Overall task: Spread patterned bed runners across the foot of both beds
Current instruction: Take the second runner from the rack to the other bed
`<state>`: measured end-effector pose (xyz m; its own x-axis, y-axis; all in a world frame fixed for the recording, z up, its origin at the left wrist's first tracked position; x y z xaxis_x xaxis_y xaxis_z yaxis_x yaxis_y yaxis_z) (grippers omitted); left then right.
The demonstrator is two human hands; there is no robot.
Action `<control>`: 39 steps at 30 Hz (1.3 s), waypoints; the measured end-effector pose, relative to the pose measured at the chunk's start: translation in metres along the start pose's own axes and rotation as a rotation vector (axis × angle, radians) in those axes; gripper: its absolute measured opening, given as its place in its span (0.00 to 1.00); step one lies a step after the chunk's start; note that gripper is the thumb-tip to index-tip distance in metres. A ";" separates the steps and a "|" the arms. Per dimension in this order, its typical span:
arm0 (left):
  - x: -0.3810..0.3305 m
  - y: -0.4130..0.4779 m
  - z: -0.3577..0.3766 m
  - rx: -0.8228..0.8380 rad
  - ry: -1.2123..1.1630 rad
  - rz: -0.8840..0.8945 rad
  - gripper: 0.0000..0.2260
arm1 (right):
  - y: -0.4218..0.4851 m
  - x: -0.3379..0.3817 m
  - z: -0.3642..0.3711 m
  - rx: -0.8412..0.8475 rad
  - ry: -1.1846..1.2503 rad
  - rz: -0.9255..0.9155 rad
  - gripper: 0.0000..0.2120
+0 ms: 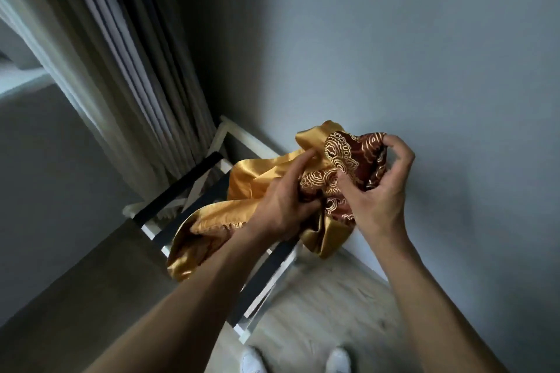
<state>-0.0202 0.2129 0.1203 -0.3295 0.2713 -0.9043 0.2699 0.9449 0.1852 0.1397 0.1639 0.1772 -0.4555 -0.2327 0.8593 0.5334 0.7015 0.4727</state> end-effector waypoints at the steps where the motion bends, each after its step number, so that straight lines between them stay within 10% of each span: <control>1: -0.015 0.005 0.008 0.038 -0.006 0.025 0.40 | 0.007 0.004 -0.016 -0.030 -0.012 0.002 0.41; 5: -0.084 0.020 0.043 0.136 -0.056 0.135 0.38 | 0.028 0.024 -0.086 -0.096 -0.057 0.013 0.37; 14: -0.278 0.009 0.166 0.319 -0.299 0.240 0.30 | 0.031 0.057 -0.291 -0.196 -0.255 0.056 0.61; 26: -0.583 -0.194 0.405 0.633 -0.790 0.331 0.23 | -0.113 0.051 -0.590 -0.651 -0.192 0.170 0.75; 39: -0.660 -0.389 0.639 0.816 -0.411 0.618 0.25 | -0.267 0.042 -0.901 -1.217 -0.521 0.241 0.35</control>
<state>0.6704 -0.4507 0.3989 0.3535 0.4312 -0.8301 0.8504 0.2216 0.4772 0.6197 -0.6402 0.2633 -0.3322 0.2827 0.8999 0.8039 -0.4142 0.4269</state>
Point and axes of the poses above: each hand's wrist, its own y-axis towards the middle knuckle, its own z-axis out of the palm, x = y × z, the point moved 2 cm from there along y, towards the middle knuckle, and after that the axes turned 13 degrees about -x, right-handed, at the moved point
